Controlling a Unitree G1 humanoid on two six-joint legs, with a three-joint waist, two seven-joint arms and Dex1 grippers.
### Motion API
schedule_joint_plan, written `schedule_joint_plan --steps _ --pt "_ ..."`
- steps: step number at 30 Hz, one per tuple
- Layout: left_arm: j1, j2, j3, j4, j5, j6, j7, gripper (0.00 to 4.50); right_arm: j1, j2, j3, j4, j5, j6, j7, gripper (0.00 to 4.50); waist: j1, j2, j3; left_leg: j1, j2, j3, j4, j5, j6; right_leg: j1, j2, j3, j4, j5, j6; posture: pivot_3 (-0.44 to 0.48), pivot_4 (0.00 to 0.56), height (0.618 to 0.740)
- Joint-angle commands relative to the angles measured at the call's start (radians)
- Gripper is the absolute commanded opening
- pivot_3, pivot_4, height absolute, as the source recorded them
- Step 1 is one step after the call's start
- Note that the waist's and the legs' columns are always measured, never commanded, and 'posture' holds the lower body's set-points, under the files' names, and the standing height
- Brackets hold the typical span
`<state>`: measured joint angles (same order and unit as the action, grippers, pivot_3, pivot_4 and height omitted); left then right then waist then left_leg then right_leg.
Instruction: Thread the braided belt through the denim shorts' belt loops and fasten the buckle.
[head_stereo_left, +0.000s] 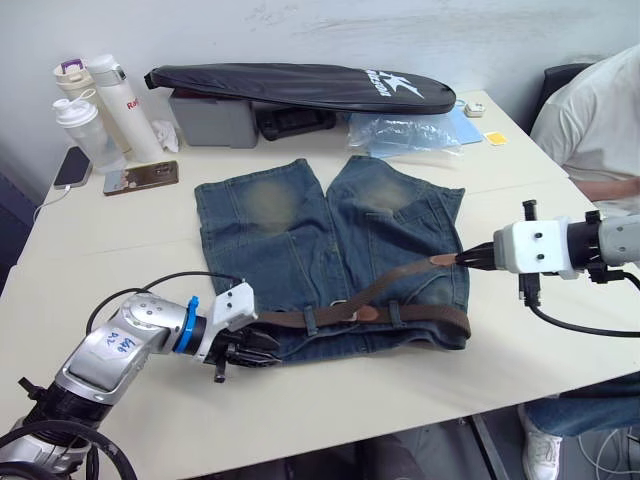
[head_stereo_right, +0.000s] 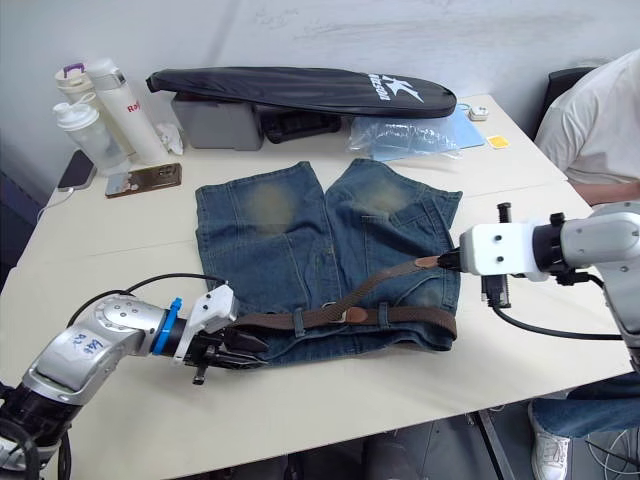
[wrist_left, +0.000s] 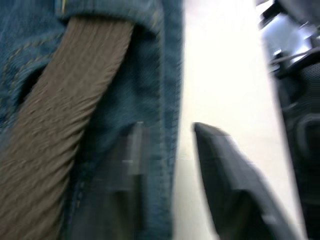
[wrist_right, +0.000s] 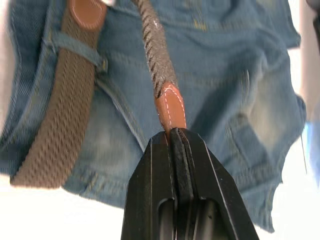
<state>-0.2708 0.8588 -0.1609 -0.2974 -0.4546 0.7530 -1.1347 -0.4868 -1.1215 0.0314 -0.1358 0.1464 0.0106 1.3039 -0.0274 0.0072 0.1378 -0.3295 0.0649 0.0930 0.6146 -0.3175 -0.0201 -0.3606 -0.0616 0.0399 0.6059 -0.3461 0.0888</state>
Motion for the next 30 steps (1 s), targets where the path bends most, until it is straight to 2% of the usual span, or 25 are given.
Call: schedule_joint_plan --steps 1,2,4,10,14,17,24,25,30 --pt "-0.040 0.057 0.129 -0.004 -0.137 0.080 -0.077 3.48 -0.027 0.012 -0.008 -0.051 0.028 0.029 0.004 0.00 -0.001 0.000 0.001 0.000 0.000 0.000 0.000 0.000 0.000 0.000 0.000 0.000 0.000 0.000 0.000 0.000 0.150 0.740" --pt "-0.054 0.066 0.160 0.002 -0.170 0.103 -0.087 3.99 -0.029 0.012 -0.009 -0.055 0.029 0.036 0.004 0.00 -0.001 0.000 0.001 0.000 0.000 0.000 0.000 0.000 0.000 0.000 0.000 0.000 0.000 0.000 0.000 0.000 0.150 0.740" --pt "-0.087 0.073 0.213 0.023 -0.215 0.135 -0.088 4.48 -0.031 0.015 -0.013 -0.062 0.032 0.047 0.002 0.00 -0.001 -0.001 0.001 0.000 0.000 0.000 0.000 0.000 -0.001 0.000 0.000 -0.001 0.000 0.000 0.000 0.000 0.150 0.740" --pt "-0.231 0.035 0.299 0.145 -0.292 0.219 -0.026 4.48 -0.026 0.018 -0.021 -0.084 0.045 0.076 -0.008 0.00 -0.001 0.000 0.001 0.000 -0.001 0.000 0.000 0.000 -0.001 0.000 0.003 -0.002 0.000 0.000 0.001 0.000 0.150 0.740" --pt "-0.249 0.029 0.237 0.190 -0.200 0.154 0.009 4.48 -0.028 0.007 -0.041 -0.102 0.064 0.106 -0.009 0.00 -0.001 0.000 0.001 0.000 -0.001 0.000 0.000 0.000 -0.001 -0.001 0.004 -0.002 0.001 0.001 0.002 0.000 0.150 0.740" --pt "-0.242 0.029 0.198 0.229 -0.131 0.097 0.029 3.59 -0.024 -0.009 -0.060 -0.104 0.067 0.116 -0.010 0.00 -0.001 0.000 0.001 0.000 -0.001 0.000 0.000 0.000 -0.001 -0.001 0.004 -0.002 0.001 0.001 0.002 0.000 0.150 0.740" --pt "-0.188 0.083 0.141 0.226 -0.089 0.013 -0.089 0.29 -0.019 -0.049 -0.111 -0.096 0.083 0.130 0.002 0.00 -0.001 0.000 0.001 -0.001 0.000 0.000 0.000 0.000 -0.002 -0.002 0.002 -0.002 0.001 0.001 0.002 0.000 0.150 0.740" --pt "-0.182 0.088 0.131 0.222 -0.084 0.010 -0.100 0.04 -0.016 -0.057 -0.118 -0.098 0.088 0.137 0.006 0.00 -0.001 0.000 0.001 -0.001 0.000 0.000 0.000 0.000 -0.002 -0.002 0.002 -0.002 0.001 0.001 0.002 0.000 0.150 0.740" --pt "-0.160 0.111 0.084 0.199 -0.064 0.002 -0.148 0.04 0.003 -0.085 -0.152 -0.111 0.113 0.165 0.019 0.00 0.000 0.000 0.001 -0.002 -0.001 0.000 0.000 0.000 -0.002 -0.002 0.002 -0.002 0.001 0.001 0.002 0.000 0.150 0.740"
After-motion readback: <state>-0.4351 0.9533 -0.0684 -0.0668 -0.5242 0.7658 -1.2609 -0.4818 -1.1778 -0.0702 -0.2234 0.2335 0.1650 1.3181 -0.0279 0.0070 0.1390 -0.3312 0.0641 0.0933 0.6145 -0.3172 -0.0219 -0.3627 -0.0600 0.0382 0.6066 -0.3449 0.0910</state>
